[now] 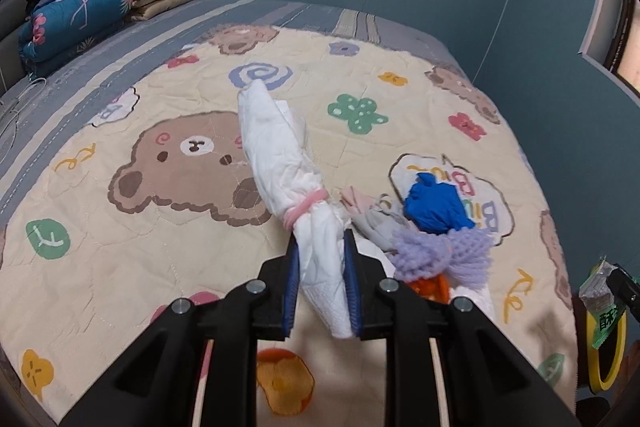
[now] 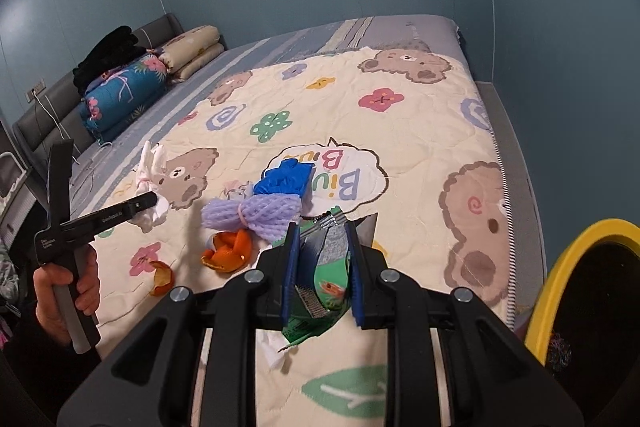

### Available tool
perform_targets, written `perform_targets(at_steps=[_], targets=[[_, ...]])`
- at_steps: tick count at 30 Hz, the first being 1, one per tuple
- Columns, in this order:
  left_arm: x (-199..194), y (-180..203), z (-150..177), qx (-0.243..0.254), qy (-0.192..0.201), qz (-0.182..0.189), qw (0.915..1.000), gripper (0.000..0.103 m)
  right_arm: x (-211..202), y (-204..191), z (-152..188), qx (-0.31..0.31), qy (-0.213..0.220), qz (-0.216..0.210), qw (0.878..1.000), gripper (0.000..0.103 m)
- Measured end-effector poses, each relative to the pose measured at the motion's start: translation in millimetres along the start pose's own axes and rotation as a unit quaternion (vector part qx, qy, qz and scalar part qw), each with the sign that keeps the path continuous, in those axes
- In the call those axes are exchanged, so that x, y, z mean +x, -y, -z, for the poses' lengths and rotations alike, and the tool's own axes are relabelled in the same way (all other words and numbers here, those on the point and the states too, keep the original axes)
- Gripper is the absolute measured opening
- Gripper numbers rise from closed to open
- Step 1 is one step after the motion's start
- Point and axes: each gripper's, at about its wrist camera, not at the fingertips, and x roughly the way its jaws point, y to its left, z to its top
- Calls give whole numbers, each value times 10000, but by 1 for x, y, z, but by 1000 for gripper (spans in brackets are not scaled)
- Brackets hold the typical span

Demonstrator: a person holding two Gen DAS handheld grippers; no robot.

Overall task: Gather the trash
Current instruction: 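Carry the white roll and green packet over the yellow-rimmed bin with both tools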

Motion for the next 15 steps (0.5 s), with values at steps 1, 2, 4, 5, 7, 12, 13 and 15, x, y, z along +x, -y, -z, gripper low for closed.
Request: perform_targets(at_steps=[1,2,4,5,7,12,13,15], targets=[[-7,1,0,30,52,13,10000,19,-5,1,1,0,21,5,10000,21],[-12,4,0,50,96,23,9999,19,-13,2,3,-7,60,17,10000,21],[-26,9,-1,80,196,87,9997,19,-27,3,5,-24,147,39,9999,21],[-31,11,-2,95,239,113,9996,19,-35,3,6,-33,200,57,9998,21],[-45,19,-3,153,358,171,9991,19,-49,6,7,-49,266,83,9996,21],[-75,39,-6,319,595,347,9971,19,-83,11,8,-92,514,189,9985,21],[-81,44,-7,352,638,382,9966,19,-87,12,8,-79,542,188,9983,21],[-92,54,-7,411,730,474,9954,19,-98,16,7,-37,640,177,9978,21]])
